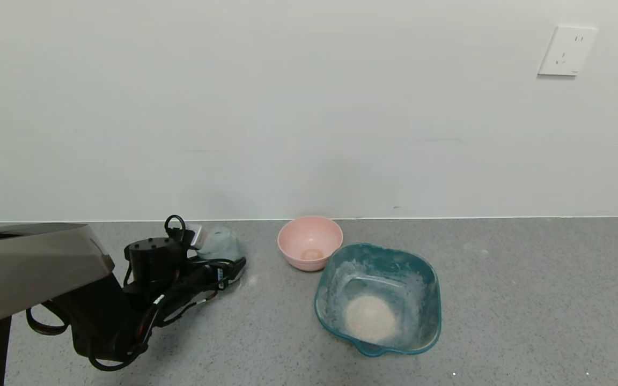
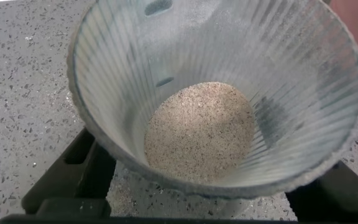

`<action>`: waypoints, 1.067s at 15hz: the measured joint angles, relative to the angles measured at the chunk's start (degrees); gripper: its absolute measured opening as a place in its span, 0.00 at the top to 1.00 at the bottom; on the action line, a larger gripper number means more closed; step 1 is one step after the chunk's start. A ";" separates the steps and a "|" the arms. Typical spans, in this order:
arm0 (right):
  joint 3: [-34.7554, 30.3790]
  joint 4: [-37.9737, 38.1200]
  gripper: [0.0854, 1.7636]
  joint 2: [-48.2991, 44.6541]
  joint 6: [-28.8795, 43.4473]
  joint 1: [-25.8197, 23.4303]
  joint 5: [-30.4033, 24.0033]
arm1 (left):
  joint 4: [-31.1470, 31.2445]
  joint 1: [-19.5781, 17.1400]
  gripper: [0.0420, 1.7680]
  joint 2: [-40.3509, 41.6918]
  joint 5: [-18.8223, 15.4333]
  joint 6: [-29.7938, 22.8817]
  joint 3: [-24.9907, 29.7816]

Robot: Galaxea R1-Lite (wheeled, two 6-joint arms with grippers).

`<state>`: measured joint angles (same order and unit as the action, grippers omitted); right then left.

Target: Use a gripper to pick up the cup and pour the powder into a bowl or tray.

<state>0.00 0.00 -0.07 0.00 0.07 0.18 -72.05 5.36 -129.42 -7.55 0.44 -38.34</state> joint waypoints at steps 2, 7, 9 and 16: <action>0.00 0.00 0.03 0.00 0.00 0.00 -0.02 | 0.13 0.04 0.11 0.50 0.27 0.09 0.37; 0.00 0.00 0.03 0.00 0.00 0.00 0.00 | 4.79 0.09 0.07 6.01 0.55 0.41 2.79; 0.00 0.00 0.03 0.00 0.00 0.00 0.00 | 9.45 0.01 0.06 11.17 0.61 0.55 4.24; 0.00 0.00 0.03 0.00 0.00 0.00 -0.02 | 36.39 0.11 0.04 40.39 3.67 0.85 7.09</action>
<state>0.00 0.00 -0.07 0.00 0.07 0.16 -35.66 5.47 -89.03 -3.88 1.29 -31.24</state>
